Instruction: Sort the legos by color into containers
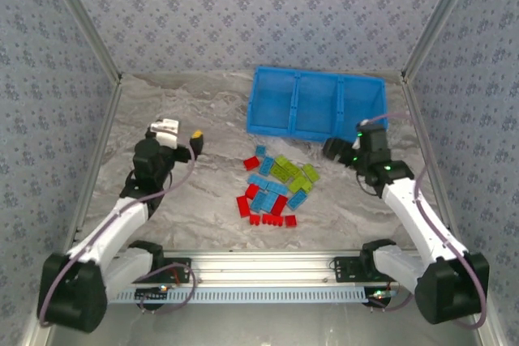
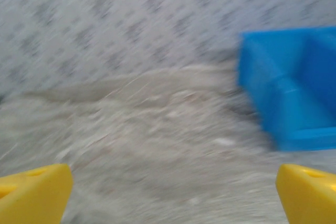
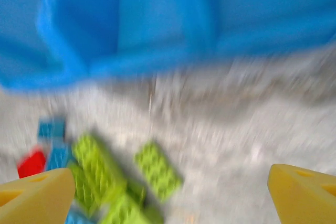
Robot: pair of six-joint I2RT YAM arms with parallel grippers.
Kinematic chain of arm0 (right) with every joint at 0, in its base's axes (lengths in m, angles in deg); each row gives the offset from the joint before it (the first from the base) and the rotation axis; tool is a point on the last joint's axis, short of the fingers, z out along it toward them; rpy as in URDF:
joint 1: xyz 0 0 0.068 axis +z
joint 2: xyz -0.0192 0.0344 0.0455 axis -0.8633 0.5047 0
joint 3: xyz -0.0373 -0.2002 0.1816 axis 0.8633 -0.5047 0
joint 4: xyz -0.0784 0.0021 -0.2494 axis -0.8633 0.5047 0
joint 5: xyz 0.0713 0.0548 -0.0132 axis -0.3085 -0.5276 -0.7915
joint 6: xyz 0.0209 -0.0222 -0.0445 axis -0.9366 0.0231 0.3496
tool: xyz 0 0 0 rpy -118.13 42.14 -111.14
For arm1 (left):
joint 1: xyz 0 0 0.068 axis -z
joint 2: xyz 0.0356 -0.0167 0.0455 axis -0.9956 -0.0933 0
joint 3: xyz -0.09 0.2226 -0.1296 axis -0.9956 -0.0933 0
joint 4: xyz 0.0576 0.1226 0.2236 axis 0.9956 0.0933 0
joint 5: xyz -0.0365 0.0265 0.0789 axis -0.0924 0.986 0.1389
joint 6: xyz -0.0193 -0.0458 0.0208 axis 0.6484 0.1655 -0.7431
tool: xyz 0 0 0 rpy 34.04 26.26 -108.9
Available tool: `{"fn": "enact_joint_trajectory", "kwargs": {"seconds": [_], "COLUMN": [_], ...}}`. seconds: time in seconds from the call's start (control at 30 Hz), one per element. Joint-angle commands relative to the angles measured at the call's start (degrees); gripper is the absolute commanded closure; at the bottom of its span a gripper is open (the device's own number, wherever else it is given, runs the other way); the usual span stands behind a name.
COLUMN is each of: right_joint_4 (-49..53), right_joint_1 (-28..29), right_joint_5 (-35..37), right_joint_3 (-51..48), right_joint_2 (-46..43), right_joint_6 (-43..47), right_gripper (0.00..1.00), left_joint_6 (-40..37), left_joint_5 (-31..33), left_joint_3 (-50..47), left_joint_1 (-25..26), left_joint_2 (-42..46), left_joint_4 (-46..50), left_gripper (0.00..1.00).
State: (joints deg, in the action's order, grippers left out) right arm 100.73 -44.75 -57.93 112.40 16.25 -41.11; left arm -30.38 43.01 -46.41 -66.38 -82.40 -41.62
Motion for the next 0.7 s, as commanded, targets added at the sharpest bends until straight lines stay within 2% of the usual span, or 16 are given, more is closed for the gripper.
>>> {"fn": "enact_joint_trajectory", "kwargs": {"seconds": [0.0, 0.07, 0.13, 0.23, 0.3, 0.37, 0.47, 0.67], "right_joint_4": [10.73, 11.1, 8.97, 6.26, 4.77, 3.25, 0.22, -4.24], "right_joint_1": [8.37, 12.38, 16.3, 20.09, 20.68, 20.68, 20.81, 20.47], "right_joint_5": [-0.62, 1.36, 2.16, 5.63, 6.08, 6.06, 6.53, 7.23], "right_joint_3": [2.43, 2.64, 1.8, 1.41, 1.19, 1.08, 0.16, -2.39], "right_joint_2": [2.18, 4.46, 6.57, 10.38, 13.6, 16.45, 18.57, 18.42], "right_joint_6": [-3.18, -5.78, -9.33, -13.21, -14.83, -16.17, -18.25, -19.9], "right_gripper": [0.03, 0.03, 0.03, 0.03, 0.1, 0.18, 0.33, 0.45], "left_joint_6": [1.04, 0.27, -4.17, -11.86, -16.36, -20.1, -21.61, -21.44], "left_joint_5": [-0.71, -0.89, -2.77, -6.83, -10.79, -13.26, -13.07, -13.58], "left_joint_3": [6.52, 11.22, 17.43, 26.31, 28.71, 27.09, 21.61, 19.31], "left_joint_1": [9.74, 16.87, 23.41, 30.01, 32.47, 33.74, 34.18, 34.57], "left_joint_2": [6.3, 8.56, 9.4, 8.17, 7.38, 7.63, 8.71, 8.01], "left_joint_4": [16.57, 24.93, 36.37, 54.57, 63.07, 65.29, 60.94, 55.94], "left_gripper": [0.01, 0.01, 0.01, 0.01, 0.01, 0.01, 0.01, 0.01]}}
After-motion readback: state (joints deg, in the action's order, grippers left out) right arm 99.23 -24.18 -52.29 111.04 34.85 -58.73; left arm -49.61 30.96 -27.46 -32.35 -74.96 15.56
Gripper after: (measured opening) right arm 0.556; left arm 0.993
